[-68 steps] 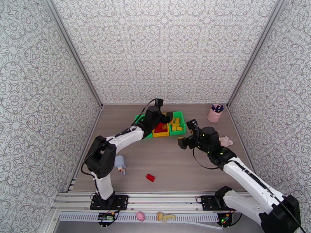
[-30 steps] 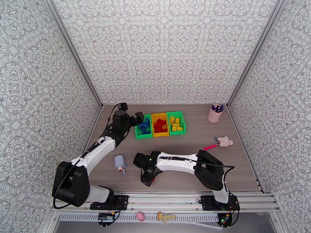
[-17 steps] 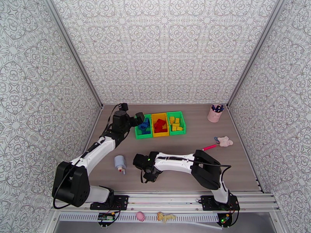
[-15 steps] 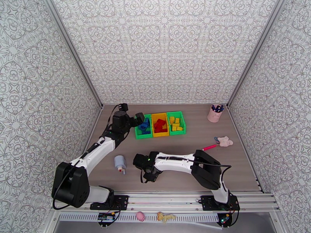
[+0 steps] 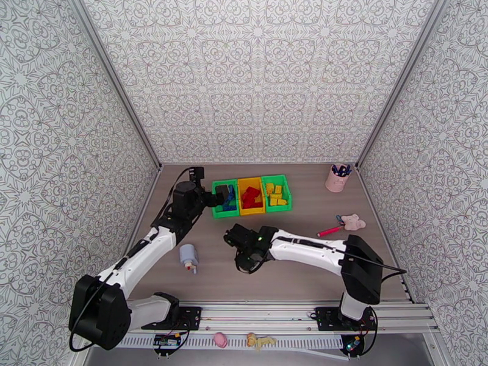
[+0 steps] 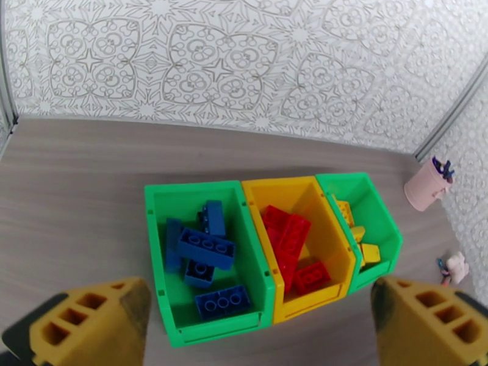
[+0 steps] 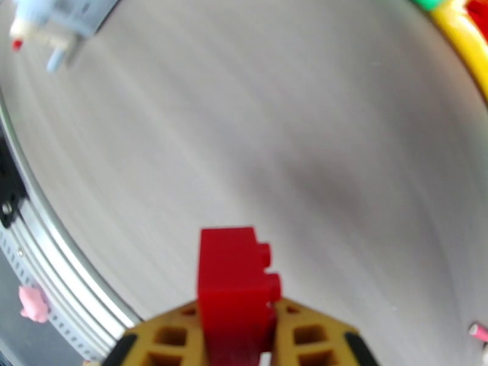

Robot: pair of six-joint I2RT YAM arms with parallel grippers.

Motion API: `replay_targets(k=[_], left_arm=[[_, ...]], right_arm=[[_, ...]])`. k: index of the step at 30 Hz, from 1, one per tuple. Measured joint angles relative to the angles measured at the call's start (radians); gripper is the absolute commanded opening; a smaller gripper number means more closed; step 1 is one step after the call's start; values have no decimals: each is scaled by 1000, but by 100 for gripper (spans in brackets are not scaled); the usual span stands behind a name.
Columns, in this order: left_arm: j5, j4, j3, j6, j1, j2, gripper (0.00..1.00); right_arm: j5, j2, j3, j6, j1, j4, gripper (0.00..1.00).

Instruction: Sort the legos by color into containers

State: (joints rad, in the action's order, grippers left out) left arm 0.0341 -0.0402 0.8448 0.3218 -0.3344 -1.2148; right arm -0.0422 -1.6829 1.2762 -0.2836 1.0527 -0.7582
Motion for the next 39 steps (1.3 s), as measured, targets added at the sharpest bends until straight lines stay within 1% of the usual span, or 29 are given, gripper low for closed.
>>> replay_targets(k=[4, 6, 9, 12, 17, 23, 27, 31, 32, 34, 36, 39], left_arm=[[35, -4, -63, -68, -14, 70, 100], [58, -15, -109, -102, -27, 101, 100], [83, -32, -179, -151, -68, 131, 100], [102, -64, -244, -196, -123, 152, 100], [119, -166, -343, -241, -203, 160, 100], [102, -235, -371, -270, -280, 149, 100], [90, -266, -371, -273, -301, 142, 100], [73, -272, -372, -274, -307, 140, 100], [70, -272, -373, -274, -307, 140, 100], [65, -278, -376, -274, -307, 140, 100], [56, -278, -378, -274, -307, 140, 100], [41, -278, -378, -274, -306, 143, 100]], right_arm=[[-6, 93, -53, -9, -117, 70, 19], [-7, 123, -64, -9, -201, 108, 19], [-6, 130, -63, -8, -309, 175, 19], [1, 100, -26, 3, -386, 214, 19], [5, -39, 117, 35, -437, 283, 18], [0, -255, 314, 64, -452, 324, 18], [-19, -382, 429, 67, -452, 332, 18], [-64, -463, 501, 67, -453, 326, 20], [-77, -475, 512, 67, -453, 321, 21], [-93, -487, 523, 66, -453, 314, 31], [-108, -488, 523, 68, -453, 308, 47], [-114, -483, 521, 74, -453, 311, 65]])
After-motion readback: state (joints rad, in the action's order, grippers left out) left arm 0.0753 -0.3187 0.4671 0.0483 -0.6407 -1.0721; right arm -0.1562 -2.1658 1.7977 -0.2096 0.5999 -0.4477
